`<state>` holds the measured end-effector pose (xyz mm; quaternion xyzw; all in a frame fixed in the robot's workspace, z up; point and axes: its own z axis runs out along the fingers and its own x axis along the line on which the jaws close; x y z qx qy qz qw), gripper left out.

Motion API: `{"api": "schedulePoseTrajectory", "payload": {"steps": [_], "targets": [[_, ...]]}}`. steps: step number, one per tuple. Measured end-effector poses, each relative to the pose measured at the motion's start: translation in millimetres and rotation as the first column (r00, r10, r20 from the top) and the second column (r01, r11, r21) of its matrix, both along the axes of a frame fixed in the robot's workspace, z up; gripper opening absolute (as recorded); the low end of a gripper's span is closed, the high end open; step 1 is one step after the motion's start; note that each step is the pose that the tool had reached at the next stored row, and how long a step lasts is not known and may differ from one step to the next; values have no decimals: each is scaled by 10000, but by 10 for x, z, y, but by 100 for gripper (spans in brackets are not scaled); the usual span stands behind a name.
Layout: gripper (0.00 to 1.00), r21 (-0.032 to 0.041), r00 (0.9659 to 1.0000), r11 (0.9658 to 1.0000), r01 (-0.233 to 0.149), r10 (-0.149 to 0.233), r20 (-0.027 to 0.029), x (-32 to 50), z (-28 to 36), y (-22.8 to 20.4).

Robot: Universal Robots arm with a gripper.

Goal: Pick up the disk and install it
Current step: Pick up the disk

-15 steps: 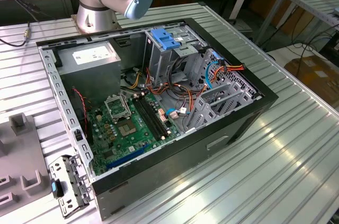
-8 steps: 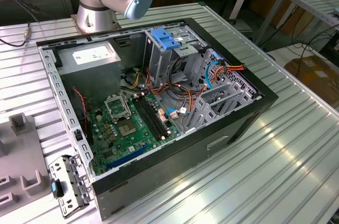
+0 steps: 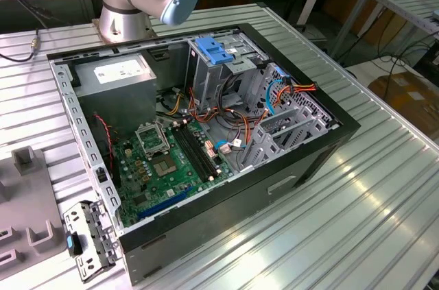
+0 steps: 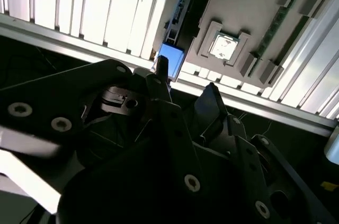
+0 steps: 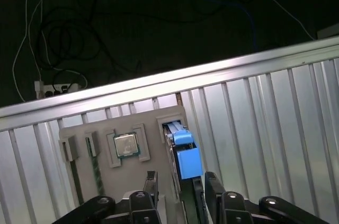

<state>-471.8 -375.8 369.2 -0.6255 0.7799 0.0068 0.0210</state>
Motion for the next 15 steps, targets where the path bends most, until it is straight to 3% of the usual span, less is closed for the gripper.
{"api": "schedulePoseTrajectory", "payload": {"steps": [4,15], "targets": [[48,-1,10000,10000,0,0,-2,-33,-91,45],[48,0,10000,10000,0,0,0,-33,-102,45]]}}
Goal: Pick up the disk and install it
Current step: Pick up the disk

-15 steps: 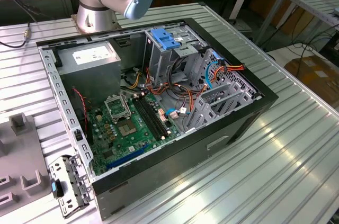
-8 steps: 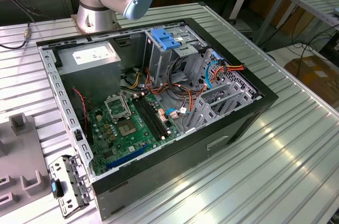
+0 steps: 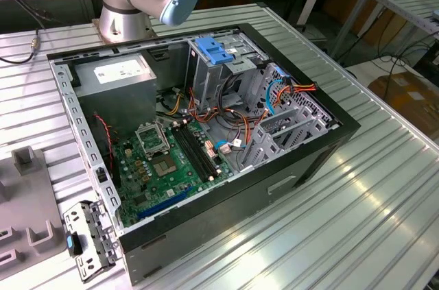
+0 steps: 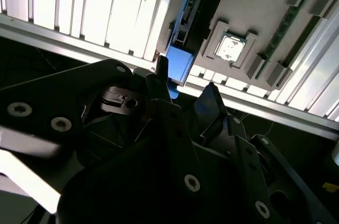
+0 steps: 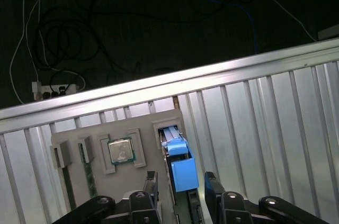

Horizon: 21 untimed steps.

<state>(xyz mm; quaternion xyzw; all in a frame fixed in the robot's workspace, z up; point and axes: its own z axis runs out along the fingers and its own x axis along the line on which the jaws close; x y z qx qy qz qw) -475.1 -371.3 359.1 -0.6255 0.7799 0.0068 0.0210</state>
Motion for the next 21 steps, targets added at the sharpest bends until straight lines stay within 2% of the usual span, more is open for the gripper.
{"api": "schedulePoseTrajectory", "payload": {"steps": [7,11,12,13,15,16,17,19,21], "targets": [[48,0,10000,10000,0,0,-5,0,-6,0],[48,1,10000,10000,0,0,-56,1,-16,2],[48,1,10000,10000,-1,1,-73,2,-24,3],[48,0,9999,10000,0,0,-148,11,-44,4],[48,-2,9997,10000,0,0,-244,37,-67,4],[48,-4,9995,10000,-19,18,-310,55,-77,5],[48,-4,9994,10000,-80,80,-330,61,-86,5],[48,-4,9981,9986,-522,521,-335,62,-106,5],[48,-4,9952,9957,-925,924,-334,62,-125,5]]}}
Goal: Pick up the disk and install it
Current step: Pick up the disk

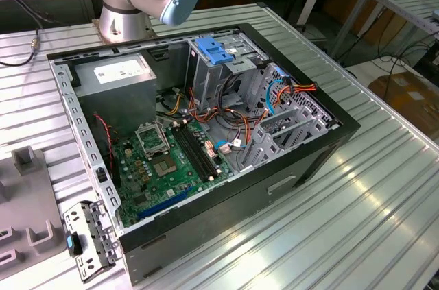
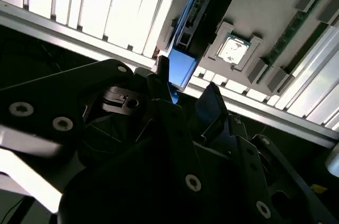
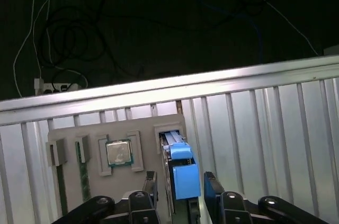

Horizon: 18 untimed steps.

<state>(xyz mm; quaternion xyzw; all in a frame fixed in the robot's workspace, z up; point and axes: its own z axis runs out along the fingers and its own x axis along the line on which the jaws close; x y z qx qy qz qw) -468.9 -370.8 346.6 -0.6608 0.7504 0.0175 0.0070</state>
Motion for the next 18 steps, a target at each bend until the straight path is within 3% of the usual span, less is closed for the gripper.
{"api": "schedulePoseTrajectory", "payload": {"steps": [3,10,11,13,18], "targets": [[48,-20,9989,9989,-461,461,-4,1,-54,12],[48,-141,9982,9981,-593,592,-9,2,-196,49],[48,-160,9981,9980,-617,617,-10,1,-239,50],[48,-169,9979,9977,-649,649,-11,1,-309,50],[48,-170,9974,9972,-724,724,-11,1,-413,51]]}}
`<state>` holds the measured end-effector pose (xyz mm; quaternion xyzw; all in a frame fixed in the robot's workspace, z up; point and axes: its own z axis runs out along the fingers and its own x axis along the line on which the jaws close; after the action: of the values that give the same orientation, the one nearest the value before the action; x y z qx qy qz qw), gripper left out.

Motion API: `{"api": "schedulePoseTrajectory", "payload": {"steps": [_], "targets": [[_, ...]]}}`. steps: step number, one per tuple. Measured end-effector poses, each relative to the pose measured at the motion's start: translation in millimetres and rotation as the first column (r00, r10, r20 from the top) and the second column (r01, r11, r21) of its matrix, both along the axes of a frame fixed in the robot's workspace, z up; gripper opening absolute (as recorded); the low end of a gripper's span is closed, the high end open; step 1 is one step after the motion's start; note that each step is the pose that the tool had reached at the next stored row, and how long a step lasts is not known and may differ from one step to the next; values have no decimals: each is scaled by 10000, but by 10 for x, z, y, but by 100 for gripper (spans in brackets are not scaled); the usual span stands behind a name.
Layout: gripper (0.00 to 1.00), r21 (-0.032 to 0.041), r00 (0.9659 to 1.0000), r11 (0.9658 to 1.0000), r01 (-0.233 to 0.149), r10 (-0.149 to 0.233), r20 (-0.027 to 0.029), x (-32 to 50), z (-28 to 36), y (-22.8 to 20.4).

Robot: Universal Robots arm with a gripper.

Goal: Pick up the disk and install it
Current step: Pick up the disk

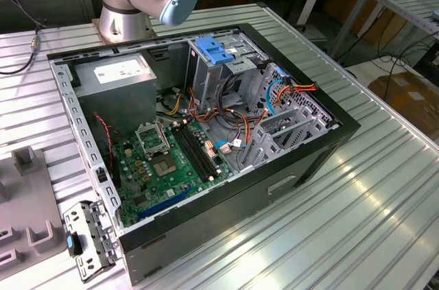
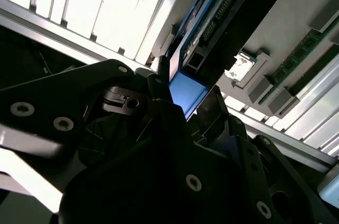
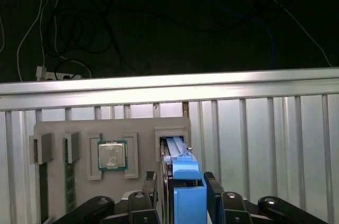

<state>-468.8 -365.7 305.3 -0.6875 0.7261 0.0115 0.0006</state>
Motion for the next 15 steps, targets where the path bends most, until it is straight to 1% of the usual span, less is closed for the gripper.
{"api": "schedulePoseTrajectory", "payload": {"steps": [4,9,13,15], "targets": [[48,0,10000,10000,-2,2,0,0,-1,0],[48,0,10000,10000,-3,3,39,0,-37,-1],[48,-1,10000,10000,12,-12,48,0,-42,0],[48,-1,10000,10000,81,-81,47,0,-43,0]]}}
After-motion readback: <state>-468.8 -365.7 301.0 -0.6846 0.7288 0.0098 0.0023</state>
